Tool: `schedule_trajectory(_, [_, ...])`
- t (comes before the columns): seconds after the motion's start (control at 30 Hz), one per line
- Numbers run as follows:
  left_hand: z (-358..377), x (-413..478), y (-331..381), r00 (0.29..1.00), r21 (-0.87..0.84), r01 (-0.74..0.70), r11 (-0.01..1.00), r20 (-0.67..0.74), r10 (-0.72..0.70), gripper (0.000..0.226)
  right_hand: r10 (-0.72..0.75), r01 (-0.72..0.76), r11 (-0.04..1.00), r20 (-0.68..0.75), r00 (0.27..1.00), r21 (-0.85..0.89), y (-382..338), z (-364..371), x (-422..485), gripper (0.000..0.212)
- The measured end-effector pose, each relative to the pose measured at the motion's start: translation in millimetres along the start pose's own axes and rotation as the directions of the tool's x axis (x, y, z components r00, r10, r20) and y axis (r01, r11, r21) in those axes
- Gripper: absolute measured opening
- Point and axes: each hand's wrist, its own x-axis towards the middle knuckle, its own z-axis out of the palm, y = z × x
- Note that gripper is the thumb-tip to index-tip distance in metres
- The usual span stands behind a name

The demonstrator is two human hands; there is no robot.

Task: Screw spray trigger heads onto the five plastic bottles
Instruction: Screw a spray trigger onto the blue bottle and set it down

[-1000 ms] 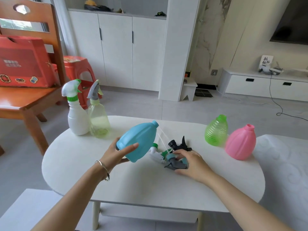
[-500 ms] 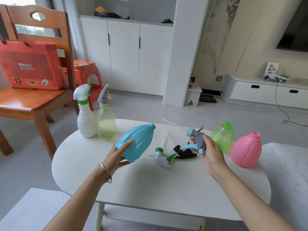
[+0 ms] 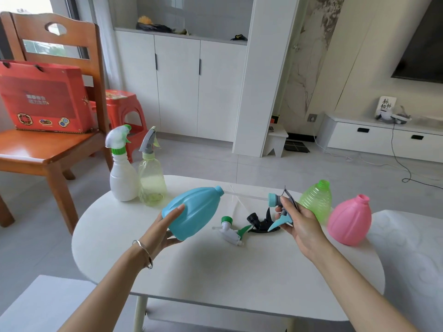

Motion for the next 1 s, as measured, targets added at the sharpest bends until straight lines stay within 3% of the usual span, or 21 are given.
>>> schedule_trajectory(0.17, [7.0, -4.1, 0.3, 0.988, 0.064, 0.040, 0.997, 0.148, -0.049, 0.091, 0.017, -0.015, 1.000, 0.073, 0.997, -0.017, -6.0, 3.4, -5.8, 0.015])
schedule_trajectory(0.37, [24.2, -7.7, -0.6, 0.966, 0.036, 0.104, 0.994, 0.232, -0.110, 0.066, 0.035, -0.041, 0.998, 0.153, 0.988, 0.036, 3.0, 31.0, -15.7, 0.026])
schedule_trajectory(0.57, [22.9, -5.6, -0.3, 0.961, -0.083, 0.190, 0.978, 0.219, -0.168, 0.061, -0.042, 0.073, 0.988, 0.220, 0.975, -0.137, -3.7, 32.9, -16.6, 0.005])
schedule_trajectory(0.73, [20.1, -7.2, 0.5, 0.940, -0.151, 0.278, 0.949, 0.245, -0.237, 0.062, -0.035, 0.111, 0.963, 0.295, 0.955, -0.245, -9.7, 31.4, -21.0, 0.026])
schedule_trajectory(0.9, [31.5, -10.2, 2.6, 0.924, -0.264, 0.316, 0.911, 0.303, -0.233, 0.066, 0.037, -0.068, 0.991, 0.251, 0.967, 0.117, 3.1, 41.1, -20.9, 0.023])
schedule_trajectory(1.0, [37.9, -11.3, 2.9, 0.906, -0.290, 0.349, 0.891, 0.349, -0.241, 0.071, -0.017, -0.047, 0.977, 0.298, 0.954, 0.207, 1.7, 48.5, -23.1, 0.026])
